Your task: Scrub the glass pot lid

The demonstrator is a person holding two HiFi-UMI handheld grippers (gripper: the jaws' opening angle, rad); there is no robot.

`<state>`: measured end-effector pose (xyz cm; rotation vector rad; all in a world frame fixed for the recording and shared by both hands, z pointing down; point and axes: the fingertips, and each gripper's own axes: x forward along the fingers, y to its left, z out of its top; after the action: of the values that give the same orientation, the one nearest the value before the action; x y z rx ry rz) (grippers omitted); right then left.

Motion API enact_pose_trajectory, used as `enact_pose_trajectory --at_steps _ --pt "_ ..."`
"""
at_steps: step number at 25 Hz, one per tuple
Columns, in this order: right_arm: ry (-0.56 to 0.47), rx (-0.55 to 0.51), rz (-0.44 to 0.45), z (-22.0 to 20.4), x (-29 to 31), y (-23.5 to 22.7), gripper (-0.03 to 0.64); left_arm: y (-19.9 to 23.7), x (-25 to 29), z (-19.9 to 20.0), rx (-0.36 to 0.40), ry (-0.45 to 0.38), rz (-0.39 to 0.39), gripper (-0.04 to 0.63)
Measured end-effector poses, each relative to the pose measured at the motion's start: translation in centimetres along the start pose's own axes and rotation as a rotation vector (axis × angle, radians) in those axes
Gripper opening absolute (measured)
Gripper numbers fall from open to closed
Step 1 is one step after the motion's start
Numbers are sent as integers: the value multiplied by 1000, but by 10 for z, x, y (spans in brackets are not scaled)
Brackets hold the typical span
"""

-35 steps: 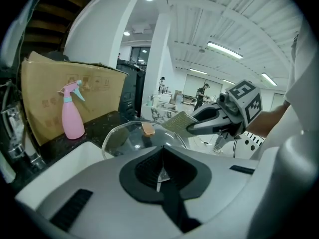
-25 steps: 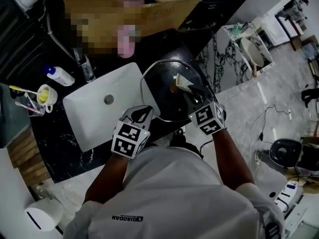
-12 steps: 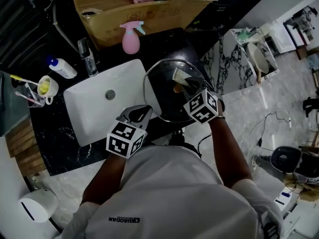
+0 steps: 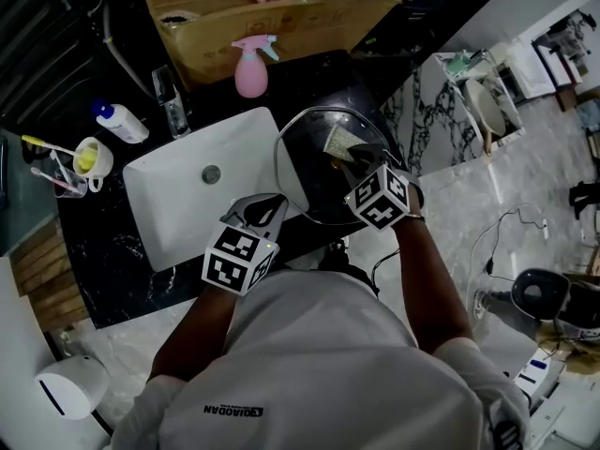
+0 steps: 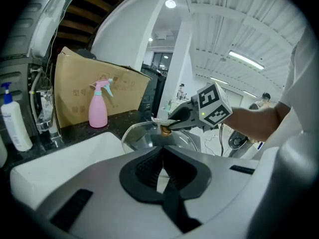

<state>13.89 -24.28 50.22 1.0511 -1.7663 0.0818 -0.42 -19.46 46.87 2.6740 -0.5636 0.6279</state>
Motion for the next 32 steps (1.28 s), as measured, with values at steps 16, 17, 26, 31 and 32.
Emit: enact_pose_trajectory --at_steps 16,17,26,31,32 --pt "13 -80 30 4 -6 35 109 -3 1 -3 -22 -10 -23 15" --pt "13 -86 34 5 -7 37 109 -4 2 -2 -20 -11 -26 15" --pt "15 -112 78 7 -15 54 112 -8 8 3 -13 -8 -48 15" --pt "16 -115 122 8 -21 65 115 -6 8 2 -18 -6 -44 15" --pt "16 -113 130 8 -23 67 115 -6 8 1 -19 -5 -43 15"
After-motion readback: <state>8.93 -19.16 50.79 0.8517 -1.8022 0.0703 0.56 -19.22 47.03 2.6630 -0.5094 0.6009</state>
